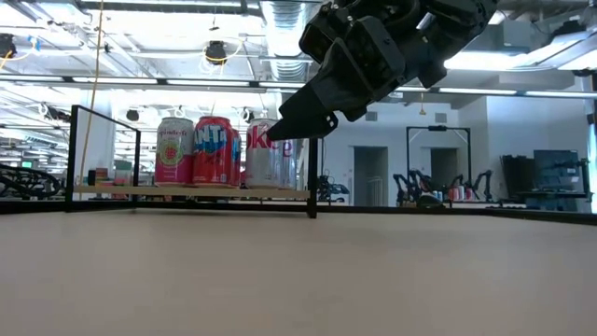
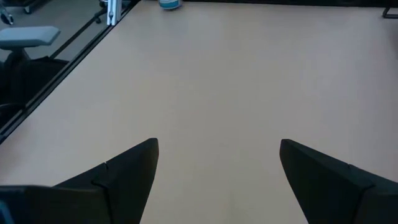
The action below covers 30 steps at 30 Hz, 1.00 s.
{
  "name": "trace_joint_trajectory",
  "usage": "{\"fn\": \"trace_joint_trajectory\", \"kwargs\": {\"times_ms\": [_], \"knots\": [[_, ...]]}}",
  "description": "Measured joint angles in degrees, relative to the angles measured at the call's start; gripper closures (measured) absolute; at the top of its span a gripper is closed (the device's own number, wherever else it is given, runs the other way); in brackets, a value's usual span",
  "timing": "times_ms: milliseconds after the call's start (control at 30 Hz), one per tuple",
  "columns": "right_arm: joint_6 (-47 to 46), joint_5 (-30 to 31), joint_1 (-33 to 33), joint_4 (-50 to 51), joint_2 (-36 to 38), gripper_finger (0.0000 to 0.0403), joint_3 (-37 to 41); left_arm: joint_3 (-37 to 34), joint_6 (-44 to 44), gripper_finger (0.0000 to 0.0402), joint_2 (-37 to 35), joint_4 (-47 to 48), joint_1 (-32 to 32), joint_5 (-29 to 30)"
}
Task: Place canned beverage on shelf
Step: Put the bottom blue soda can on the shelf
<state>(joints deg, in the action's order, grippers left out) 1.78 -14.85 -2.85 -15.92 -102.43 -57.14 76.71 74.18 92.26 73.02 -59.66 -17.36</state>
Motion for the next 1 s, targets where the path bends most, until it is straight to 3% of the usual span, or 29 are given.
{"fn": "trace_joint_trajectory", "kwargs": {"times_ms": [167, 333, 700, 1000], "knots": [[0.16, 0.0, 0.0, 0.0, 0.0, 0.0044, 0.0, 0.0, -7.63, 0.0193, -3.43, 3.36, 4.74, 6.16], [0.18, 0.0, 0.0, -0.07, 0.0, 0.0044, 0.0, 0.0, -18.83, 0.0193, -7.26, 9.39, 14.0, 13.91], [0.15, 0.0, 0.44, -0.01, 0.0, 0.0044, 0.0, 0.04, -54.08, 0.0193, -9.56, 16.4, 47.62, 19.19], [0.25, -0.02, 0.44, 0.5, 0.0, 0.0044, 0.0, 0.04, -69.47, 0.0193, -9.61, 17.09, 69.88, 20.63]]}}
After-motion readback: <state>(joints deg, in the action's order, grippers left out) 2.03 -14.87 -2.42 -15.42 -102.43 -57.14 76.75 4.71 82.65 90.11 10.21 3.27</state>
